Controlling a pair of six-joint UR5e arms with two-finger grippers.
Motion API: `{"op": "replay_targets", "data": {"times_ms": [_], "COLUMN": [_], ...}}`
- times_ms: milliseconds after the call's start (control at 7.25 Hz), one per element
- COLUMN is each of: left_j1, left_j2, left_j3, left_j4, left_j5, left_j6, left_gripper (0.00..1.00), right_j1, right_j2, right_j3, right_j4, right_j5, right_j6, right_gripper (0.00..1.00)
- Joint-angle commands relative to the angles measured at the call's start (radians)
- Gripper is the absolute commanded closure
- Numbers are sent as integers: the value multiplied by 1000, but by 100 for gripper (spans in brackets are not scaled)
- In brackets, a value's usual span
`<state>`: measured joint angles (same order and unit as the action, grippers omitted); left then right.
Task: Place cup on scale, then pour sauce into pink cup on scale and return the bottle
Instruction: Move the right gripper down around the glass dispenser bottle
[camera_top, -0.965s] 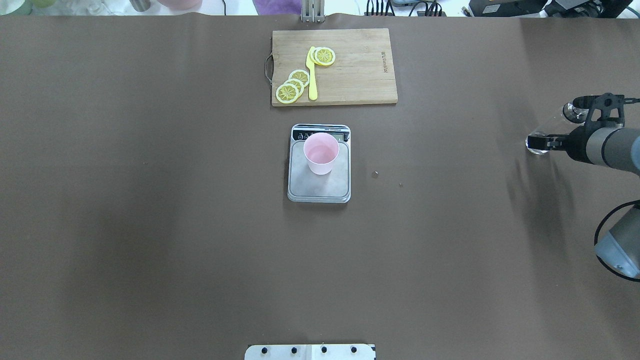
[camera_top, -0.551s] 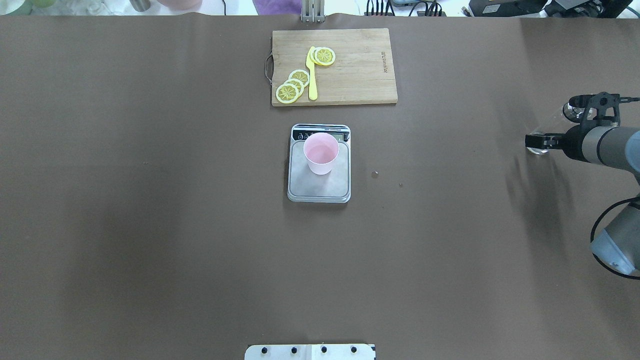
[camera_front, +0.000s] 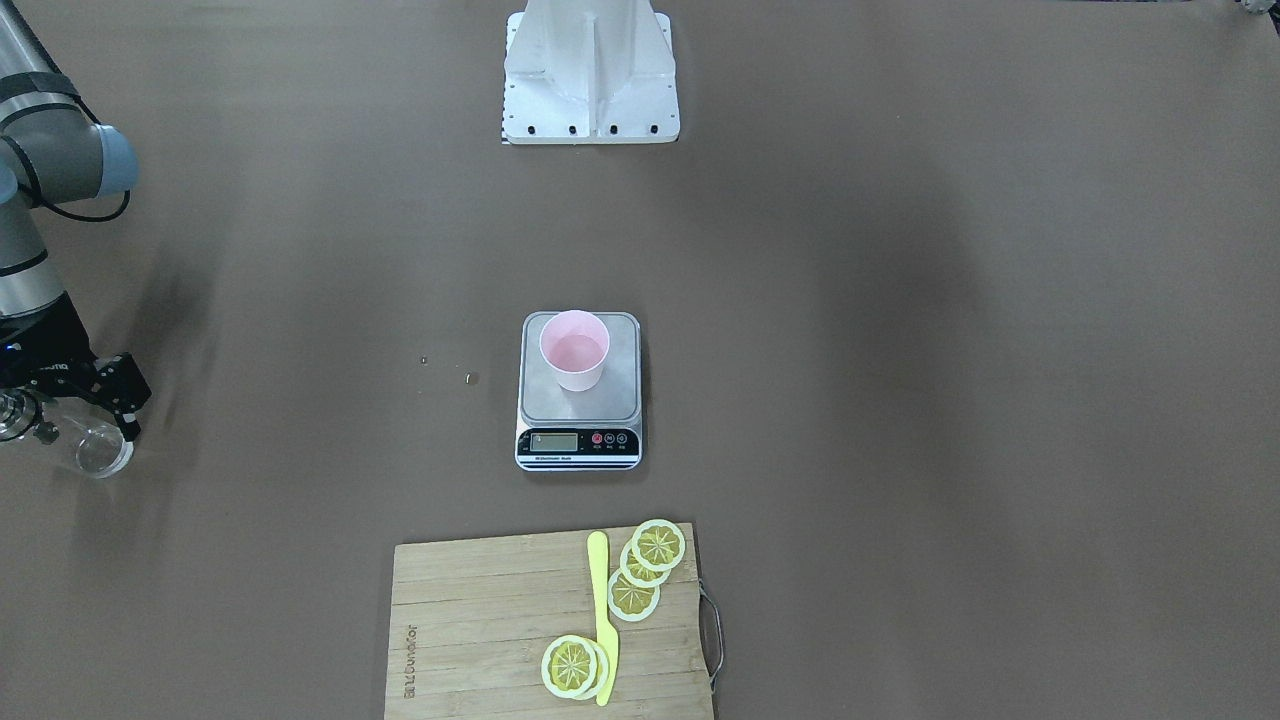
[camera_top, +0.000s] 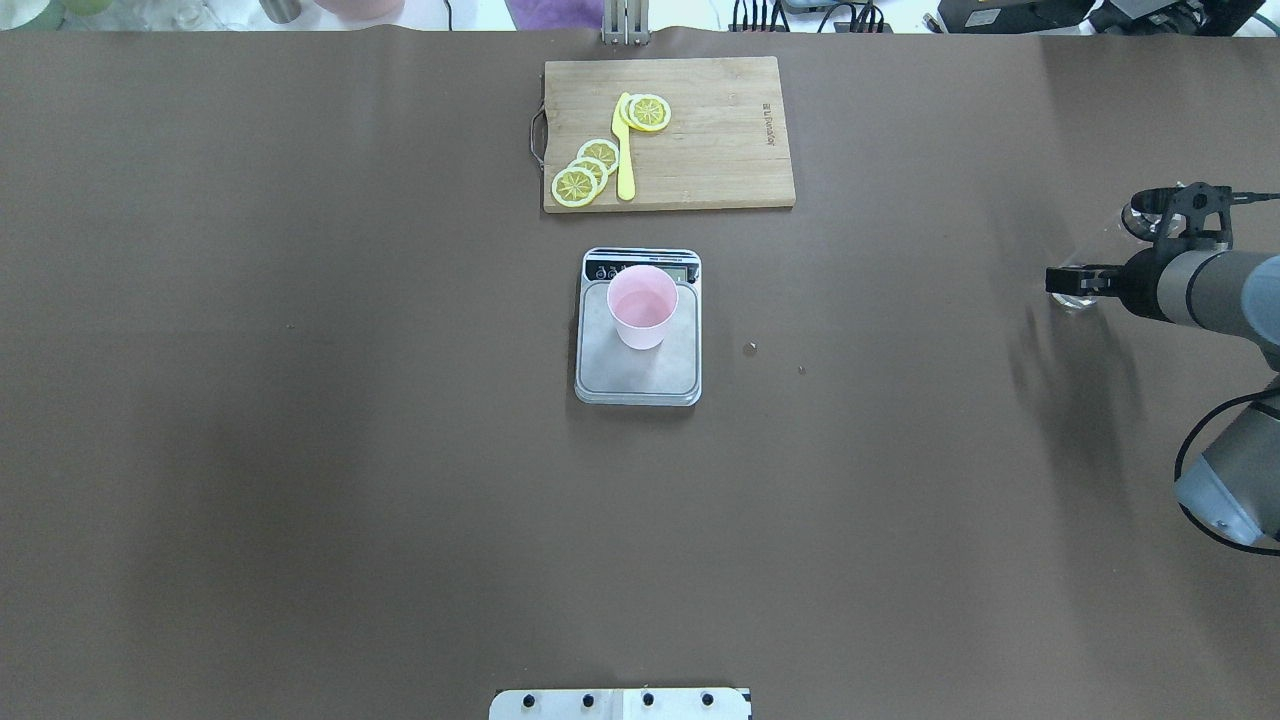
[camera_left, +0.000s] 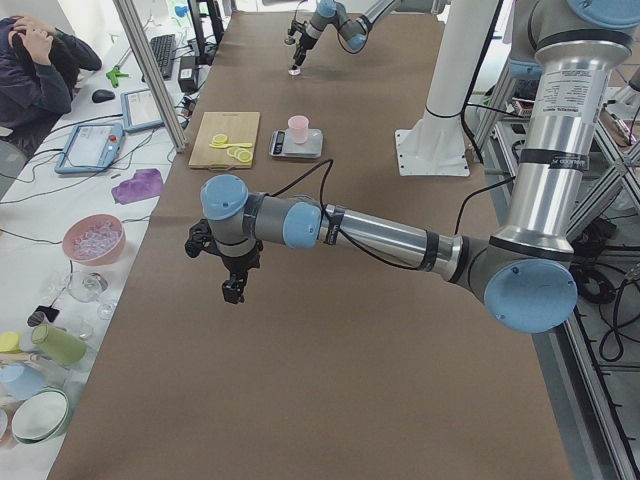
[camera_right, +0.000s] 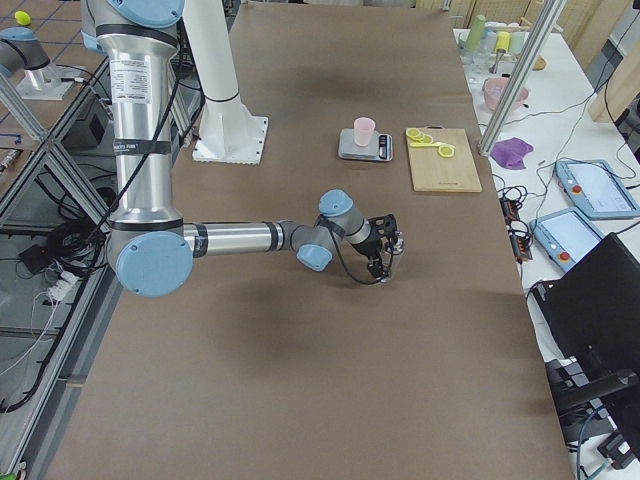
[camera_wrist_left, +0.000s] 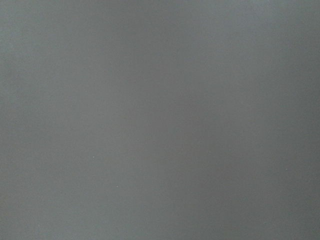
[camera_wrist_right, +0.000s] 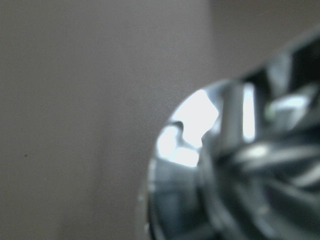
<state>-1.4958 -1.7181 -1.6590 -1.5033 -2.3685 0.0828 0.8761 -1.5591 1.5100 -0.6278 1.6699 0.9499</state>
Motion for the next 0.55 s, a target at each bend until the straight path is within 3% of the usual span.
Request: {"op": "replay_targets", "data": {"times_ms": [0, 414], "left_j1": [0, 2], "left_j2": [0, -2], "left_j3": [-1, -1], "left_j4": [0, 0], "left_j5": [-2, 0], "left_j6": [-2, -2], "left_gripper": [1, 1], "right_j1": [1, 1], "right_j2": [1, -3], "right_j3": [-1, 1], "right_j4": [0, 20], "right_j5": [1, -15], "right_j6": [1, 1], "right_gripper": [6, 9]}}
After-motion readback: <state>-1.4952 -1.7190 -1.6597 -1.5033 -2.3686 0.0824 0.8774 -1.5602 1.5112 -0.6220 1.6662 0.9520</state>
